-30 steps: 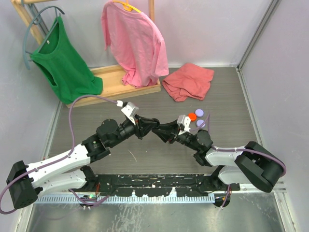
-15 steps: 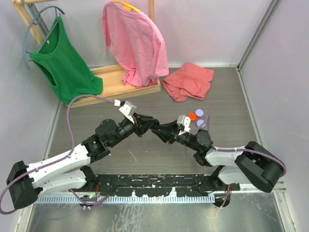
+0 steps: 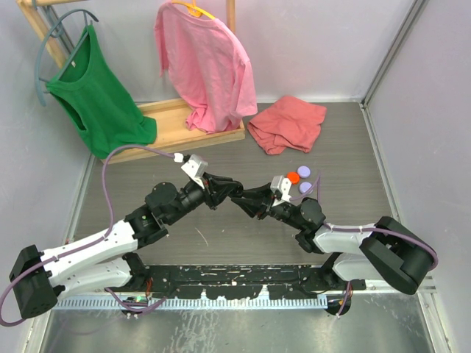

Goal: Insert the wireless bluetooth earbuds into the charging case
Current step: Place the earbud in the charging case.

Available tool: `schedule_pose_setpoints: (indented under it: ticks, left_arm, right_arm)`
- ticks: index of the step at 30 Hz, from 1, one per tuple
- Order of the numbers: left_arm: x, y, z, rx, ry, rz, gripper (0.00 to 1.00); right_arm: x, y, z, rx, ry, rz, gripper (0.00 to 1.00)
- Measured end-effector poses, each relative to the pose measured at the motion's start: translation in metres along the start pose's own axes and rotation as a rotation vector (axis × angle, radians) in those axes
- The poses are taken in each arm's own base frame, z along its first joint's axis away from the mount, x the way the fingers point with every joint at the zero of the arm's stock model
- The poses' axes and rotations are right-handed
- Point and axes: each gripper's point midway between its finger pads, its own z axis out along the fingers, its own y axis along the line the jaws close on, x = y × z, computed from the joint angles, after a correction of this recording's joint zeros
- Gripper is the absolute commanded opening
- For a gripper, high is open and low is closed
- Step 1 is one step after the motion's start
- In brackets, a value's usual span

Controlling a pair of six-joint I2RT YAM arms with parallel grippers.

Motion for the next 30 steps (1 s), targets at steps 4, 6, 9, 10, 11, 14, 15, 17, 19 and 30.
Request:
schedule_pose_setpoints:
  ticks: [4,6,9,10,11,14,15,17,19,30]
  left_arm:
    - [0.0000,-0.0016,-0.0006,0.008,0.002,0.000,0.12]
    - [0.0004,-0.0033,-0.0009,0.014,0.003,0.000,0.12]
    - [0.0018,-0.0063,-0.0014,0.027,0.010,-0.002,0.12]
    - [0.0028,-0.0071,-0.0016,0.031,0.014,-0.003,0.12]
    - [0.0034,-0.0075,-0.0018,0.032,0.016,-0.004,0.12]
    - [0.0044,-0.0076,-0.0019,0.032,0.020,-0.004,0.12]
    - [0.0047,-0.0076,-0.0020,0.032,0.022,-0.004,0.12]
    - [0.0047,-0.0077,-0.0022,0.032,0.022,-0.004,0.12]
    - [0.0047,-0.0075,-0.0033,0.031,0.024,-0.003,0.12]
    - [0.0066,-0.0073,-0.0085,0.024,0.038,0.001,0.14]
  right_arm:
    - [-0.0002,-0.0001,-0.0001,0.000,-0.001,-0.002,0.01]
    - [-0.0001,-0.0002,-0.0001,0.001,0.000,-0.002,0.01]
    - [-0.0004,-0.0002,0.0000,0.001,-0.002,-0.003,0.01]
    - [-0.0004,-0.0002,0.0000,0.001,-0.002,-0.003,0.01]
    - [-0.0004,-0.0002,0.0000,0.001,-0.002,-0.003,0.01]
    - [-0.0004,0.0000,0.0000,0.000,-0.002,-0.003,0.01]
    - [-0.0005,0.0000,0.0000,0.000,-0.002,-0.003,0.01]
    - [-0.0012,0.0000,0.0000,0.000,-0.004,-0.005,0.01]
    - [-0.0012,0.0000,0.0000,0.000,-0.004,-0.007,0.01]
    - [-0.0013,0.0006,0.0001,-0.003,-0.005,-0.014,0.01]
